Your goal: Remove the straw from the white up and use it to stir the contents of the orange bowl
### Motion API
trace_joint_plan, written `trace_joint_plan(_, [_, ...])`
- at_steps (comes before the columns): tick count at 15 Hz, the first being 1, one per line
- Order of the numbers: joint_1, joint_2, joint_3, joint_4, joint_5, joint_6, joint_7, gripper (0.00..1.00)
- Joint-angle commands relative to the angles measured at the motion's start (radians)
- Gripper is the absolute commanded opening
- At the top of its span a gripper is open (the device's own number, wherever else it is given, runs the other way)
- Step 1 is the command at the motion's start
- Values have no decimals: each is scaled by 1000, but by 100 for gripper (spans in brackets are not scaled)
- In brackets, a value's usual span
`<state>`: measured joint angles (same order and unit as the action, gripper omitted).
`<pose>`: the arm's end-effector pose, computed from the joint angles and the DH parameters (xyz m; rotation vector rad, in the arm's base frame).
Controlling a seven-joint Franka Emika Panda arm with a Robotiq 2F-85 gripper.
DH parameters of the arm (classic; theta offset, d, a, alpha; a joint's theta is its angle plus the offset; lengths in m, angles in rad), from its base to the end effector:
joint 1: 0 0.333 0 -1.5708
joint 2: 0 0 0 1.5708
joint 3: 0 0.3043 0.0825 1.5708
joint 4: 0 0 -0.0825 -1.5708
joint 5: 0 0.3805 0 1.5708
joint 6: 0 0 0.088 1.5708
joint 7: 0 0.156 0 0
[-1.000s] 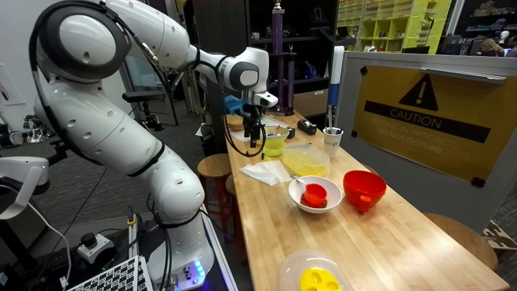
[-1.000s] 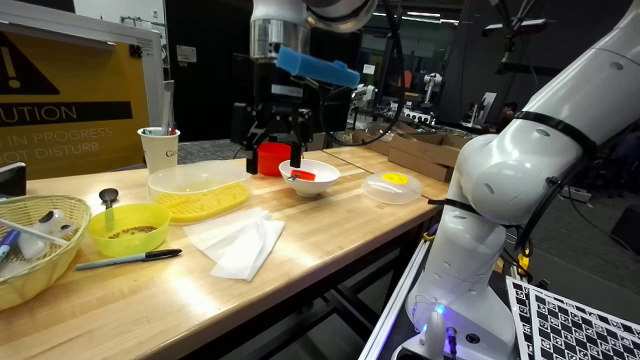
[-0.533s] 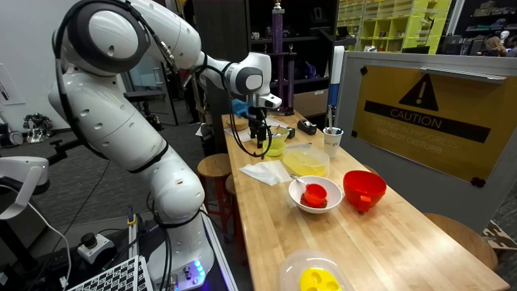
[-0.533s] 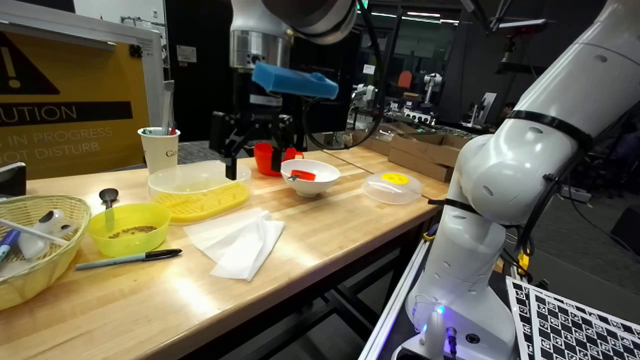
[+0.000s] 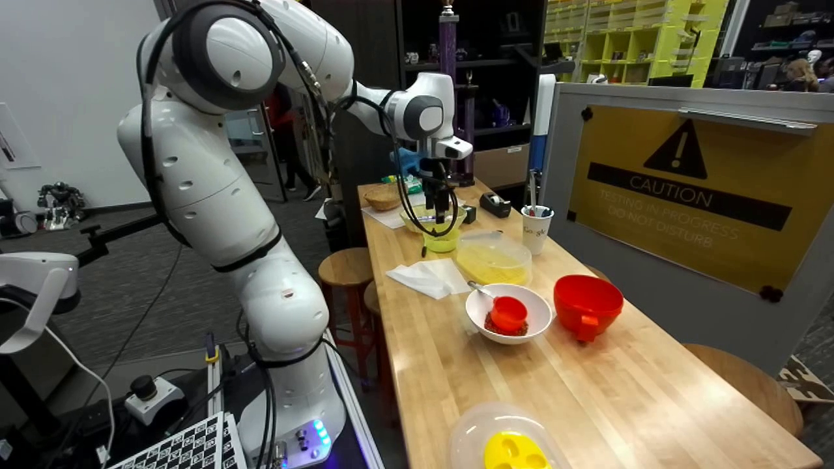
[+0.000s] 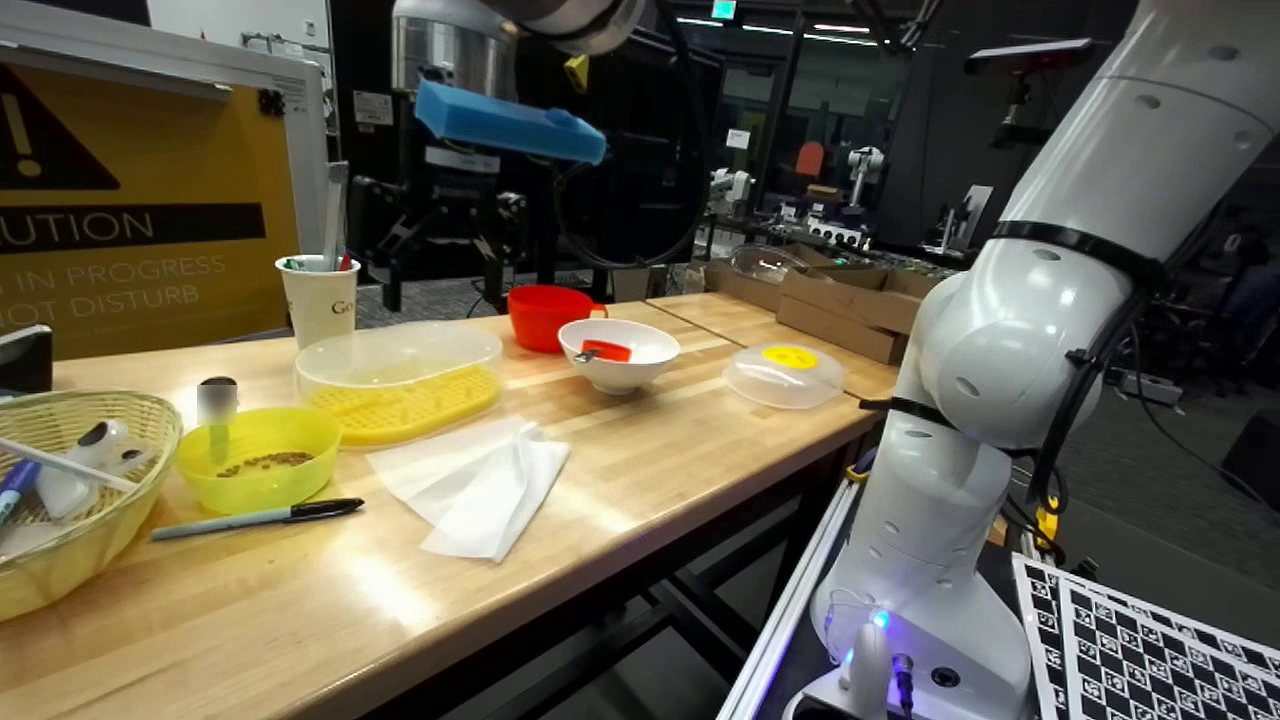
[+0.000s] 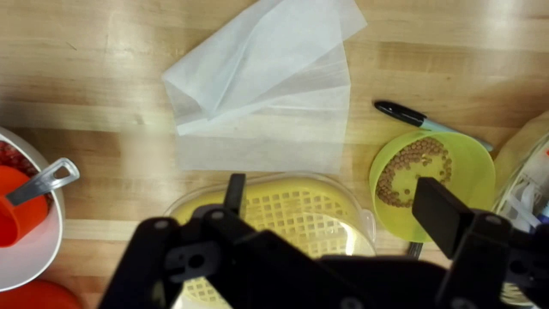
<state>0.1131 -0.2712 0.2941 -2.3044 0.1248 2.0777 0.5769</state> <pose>0.4282 0.1974 0.3948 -3.0744 0.3665 -0.0252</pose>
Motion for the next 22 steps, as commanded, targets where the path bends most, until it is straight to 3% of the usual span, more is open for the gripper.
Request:
trace_joint_plan(1, [-5, 84, -4, 113, -53, -9, 68, 100])
trace_joint_plan(10, [-1, 192, -69, 288, -74, -20, 85, 100])
trace_joint_plan(22, [3, 203, -112, 358, -88, 7, 74, 100])
